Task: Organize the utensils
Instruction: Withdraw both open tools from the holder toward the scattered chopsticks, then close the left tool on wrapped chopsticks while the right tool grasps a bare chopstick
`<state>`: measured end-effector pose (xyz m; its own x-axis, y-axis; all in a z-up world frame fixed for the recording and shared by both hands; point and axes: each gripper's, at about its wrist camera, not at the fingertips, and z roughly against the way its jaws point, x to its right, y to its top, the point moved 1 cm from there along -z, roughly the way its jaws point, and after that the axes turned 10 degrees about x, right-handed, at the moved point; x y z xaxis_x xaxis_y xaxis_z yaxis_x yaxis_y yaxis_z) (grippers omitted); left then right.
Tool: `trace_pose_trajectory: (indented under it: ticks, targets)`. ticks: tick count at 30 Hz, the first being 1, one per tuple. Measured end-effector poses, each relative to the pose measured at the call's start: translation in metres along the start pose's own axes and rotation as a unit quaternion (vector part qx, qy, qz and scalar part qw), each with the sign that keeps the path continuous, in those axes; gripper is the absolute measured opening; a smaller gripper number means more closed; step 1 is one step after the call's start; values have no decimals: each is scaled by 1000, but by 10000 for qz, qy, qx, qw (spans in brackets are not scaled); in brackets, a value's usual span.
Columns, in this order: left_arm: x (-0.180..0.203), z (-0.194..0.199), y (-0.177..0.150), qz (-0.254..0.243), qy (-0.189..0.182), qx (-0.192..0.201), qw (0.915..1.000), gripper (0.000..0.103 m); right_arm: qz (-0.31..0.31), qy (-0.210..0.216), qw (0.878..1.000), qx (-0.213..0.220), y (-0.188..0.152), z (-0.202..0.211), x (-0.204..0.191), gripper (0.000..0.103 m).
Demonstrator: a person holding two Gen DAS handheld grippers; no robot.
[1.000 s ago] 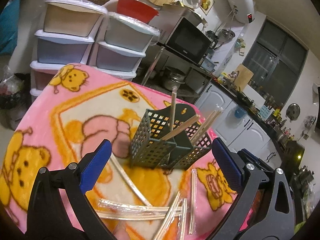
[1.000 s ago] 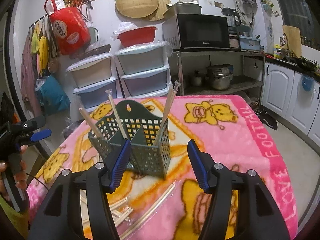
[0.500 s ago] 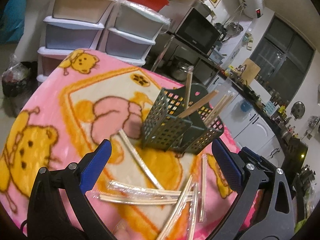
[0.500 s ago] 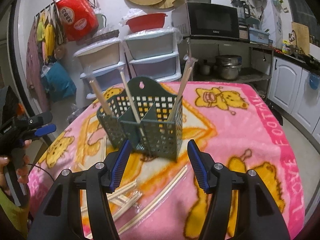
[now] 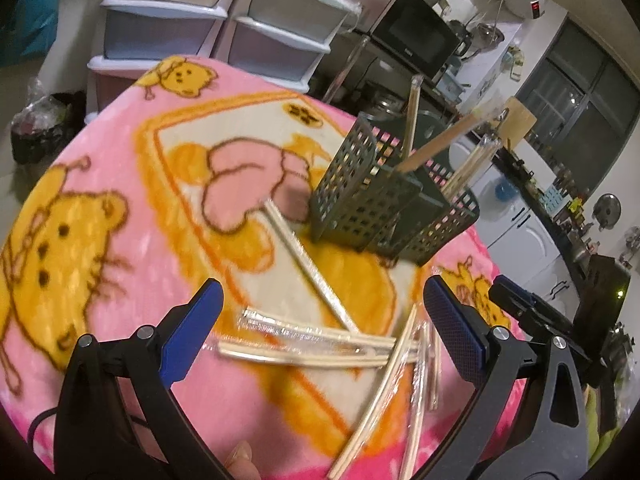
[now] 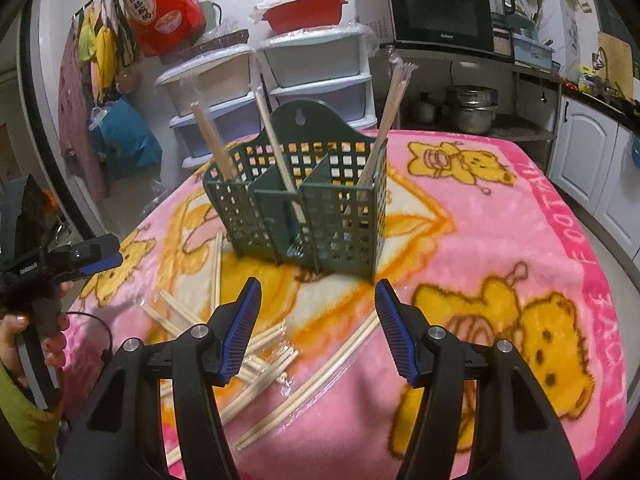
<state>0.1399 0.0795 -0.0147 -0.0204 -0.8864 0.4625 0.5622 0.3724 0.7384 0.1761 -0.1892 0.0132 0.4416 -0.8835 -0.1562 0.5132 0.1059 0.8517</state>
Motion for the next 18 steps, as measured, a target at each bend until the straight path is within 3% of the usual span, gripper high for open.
trace_pose_trajectory:
  ticks: [14, 18]
  targets:
    - [-15, -19, -21, 74, -61, -434, 9990, 92, -52, 245, 9985, -482, -28, -15, -8, 57]
    - [-18, -27, -21, 70, -43, -511, 9987, 87, -89, 366, 9972, -640, -34, -21, -10, 57]
